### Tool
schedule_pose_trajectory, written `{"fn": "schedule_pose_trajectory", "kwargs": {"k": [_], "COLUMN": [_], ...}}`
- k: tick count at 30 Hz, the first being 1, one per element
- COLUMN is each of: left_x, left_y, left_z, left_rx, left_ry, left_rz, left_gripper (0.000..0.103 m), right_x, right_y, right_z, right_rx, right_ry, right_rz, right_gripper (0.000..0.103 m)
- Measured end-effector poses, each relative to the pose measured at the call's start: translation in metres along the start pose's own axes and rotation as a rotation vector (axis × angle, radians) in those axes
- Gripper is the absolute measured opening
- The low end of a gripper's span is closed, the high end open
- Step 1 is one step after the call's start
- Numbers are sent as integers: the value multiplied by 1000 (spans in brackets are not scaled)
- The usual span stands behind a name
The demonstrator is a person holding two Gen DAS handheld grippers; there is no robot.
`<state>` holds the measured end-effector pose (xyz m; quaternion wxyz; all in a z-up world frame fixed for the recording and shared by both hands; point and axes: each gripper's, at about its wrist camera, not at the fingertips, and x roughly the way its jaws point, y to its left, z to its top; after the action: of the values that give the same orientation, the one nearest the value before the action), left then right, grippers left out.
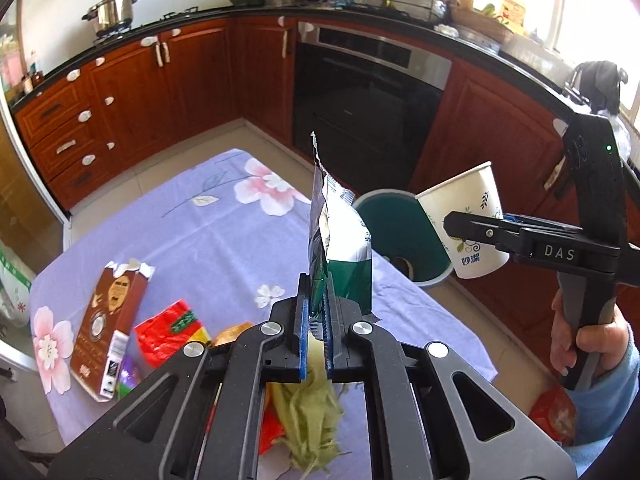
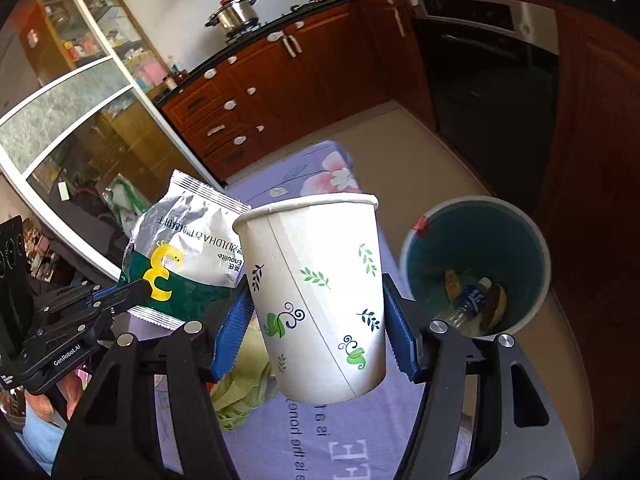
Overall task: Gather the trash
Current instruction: 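Carry the paper cup and snack bag over the teal bin with both tools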
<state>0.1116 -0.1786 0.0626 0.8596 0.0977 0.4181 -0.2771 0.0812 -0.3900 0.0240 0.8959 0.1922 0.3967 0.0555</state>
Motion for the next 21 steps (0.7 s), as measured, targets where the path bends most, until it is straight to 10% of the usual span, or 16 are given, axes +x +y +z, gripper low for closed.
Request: {"fn": "schedule_pose_trajectory", "kwargs": {"k": [21], "left_x": [197], "left_y": [-108], "left_z": [50], "left_rx": [103], "left_ry": [281], "left_rz": [-71], "left_gripper": [7], "right_x": [53], "right_y": [-152], "right_z": [7], "right_rx": [206], "right_ry": [92], "right_rz": [-160], "right_gripper": [60]}}
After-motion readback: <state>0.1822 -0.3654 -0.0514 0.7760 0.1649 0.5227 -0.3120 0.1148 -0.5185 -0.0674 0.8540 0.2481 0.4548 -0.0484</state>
